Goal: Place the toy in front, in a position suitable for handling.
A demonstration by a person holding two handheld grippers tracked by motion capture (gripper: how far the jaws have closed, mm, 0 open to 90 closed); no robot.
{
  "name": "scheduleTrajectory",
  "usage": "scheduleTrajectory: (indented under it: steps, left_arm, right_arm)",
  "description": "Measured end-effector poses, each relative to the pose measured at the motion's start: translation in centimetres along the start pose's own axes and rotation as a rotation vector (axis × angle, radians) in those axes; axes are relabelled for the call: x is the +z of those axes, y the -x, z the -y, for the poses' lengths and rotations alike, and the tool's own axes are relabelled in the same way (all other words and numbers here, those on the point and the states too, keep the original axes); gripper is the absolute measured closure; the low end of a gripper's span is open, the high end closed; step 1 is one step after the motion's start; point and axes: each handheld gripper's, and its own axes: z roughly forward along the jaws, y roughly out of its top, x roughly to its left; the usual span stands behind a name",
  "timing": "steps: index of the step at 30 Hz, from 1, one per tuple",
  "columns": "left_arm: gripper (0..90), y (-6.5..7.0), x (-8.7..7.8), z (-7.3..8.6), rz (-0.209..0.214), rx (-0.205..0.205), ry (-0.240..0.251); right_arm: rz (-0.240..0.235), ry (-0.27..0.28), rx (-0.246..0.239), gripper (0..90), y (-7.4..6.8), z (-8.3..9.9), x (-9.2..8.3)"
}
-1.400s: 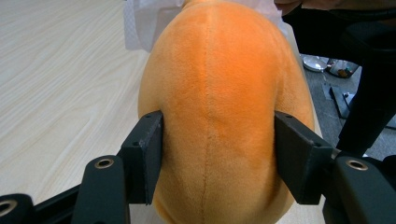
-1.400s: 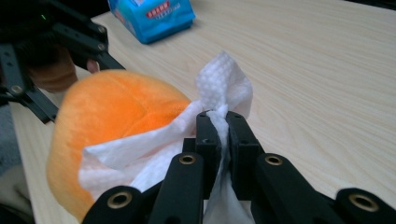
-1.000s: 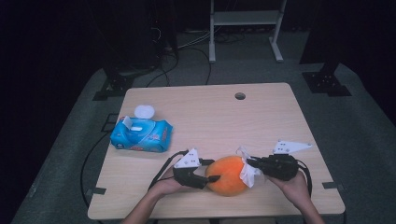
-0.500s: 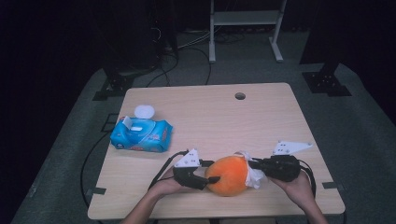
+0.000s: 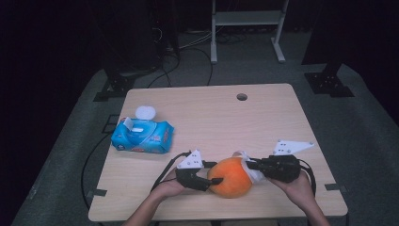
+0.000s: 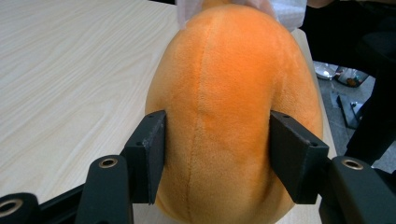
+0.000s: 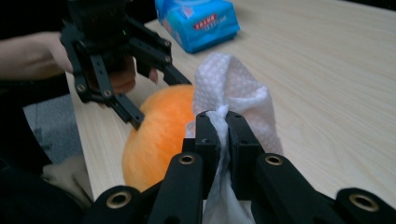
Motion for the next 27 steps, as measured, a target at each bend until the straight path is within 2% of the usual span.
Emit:
scheduleTrajectory:
  steps: [1, 3, 4, 6, 8, 10, 11, 14, 17, 18, 19, 21, 23, 26, 27]
  left_arm:
    - [40.0, 0.0, 0.0, 0.0, 0.0, -0.002, 0.002]
    - [40.0, 0.1, 0.1, -0.2, -0.004, -0.007, 0.004]
    - [39.9, 0.2, 0.1, -0.3, -0.005, -0.001, 0.001]
    - [39.7, 0.4, 0.2, -0.5, -0.003, 0.009, 0.002]
    - [39.5, 0.7, 0.4, -0.6, 0.001, 0.019, 0.002]
    - [38.7, 0.9, 0.4, -0.8, 0.002, 0.025, 0.007]
    - [38.0, 0.9, 0.4, -0.9, 0.002, 0.032, 0.004]
    - [32.3, 1.2, 0.4, -1.0, 0.007, 0.043, 0.01]
    - [20.9, 1.0, 0.5, -1.0, 0.009, 0.008, 0.015]
    - [17.3, 1.0, 0.5, -1.0, 0.009, 0.008, 0.015]
    - [14.9, 0.7, 0.6, -0.7, 0.031, -0.034, 0.012]
    - [12.3, 0.5, 1.0, -0.3, 0.047, -0.068, -0.001]
    - [14.2, 0.4, 1.3, -0.1, 0.071, -0.082, 0.004]
    - [36.9, 0.9, 0.9, -0.6, 0.047, -0.037, 0.027]
    - [41.0, 1.2, 0.7, -1.0, 0.033, -0.015, 0.037]
  right_arm:
    - [0.005, -0.02, 0.005, 84.1, 0.2, 0.2, 0.2]
    - [0.059, -0.077, 0.022, 84.2, 0.7, 0.7, 0.5]
    - [0.061, -0.075, 0.04, 84.2, 0.9, 0.8, 0.4]
    - [0.054, -0.045, 0.027, 84.2, 0.4, 0.4, 0.1]
    - [-0.002, 0.01, 0.019, 84.1, -0.3, -0.2, 0.0]
    - [-0.017, 0.022, -0.005, 83.9, -0.8, -0.7, 0.4]
    - [-0.017, 0.013, -0.012, 83.8, -1.0, -0.8, 0.7]
    - [0.013, -0.062, -0.012, 84.0, -0.7, -0.2, 1.7]
    - [0.005, -0.07, 0.006, 84.0, -0.3, 0.3, 1.4]
    - [0.005, -0.069, 0.012, 84.0, -0.2, 0.4, 1.2]
    - [-0.001, -0.066, 0.025, 84.0, -0.1, 0.5, 1.1]
    - [-0.008, -0.064, 0.04, 84.0, 0.1, 0.8, 0.8]
    - [-0.013, -0.065, 0.042, 84.0, 0.2, 0.9, 0.8]
    - [0.008, -0.07, 0.032, 84.0, 0.1, 0.6, 0.6]
    - [0.017, -0.062, 0.034, 84.1, 0.0, 0.4, 0.4]
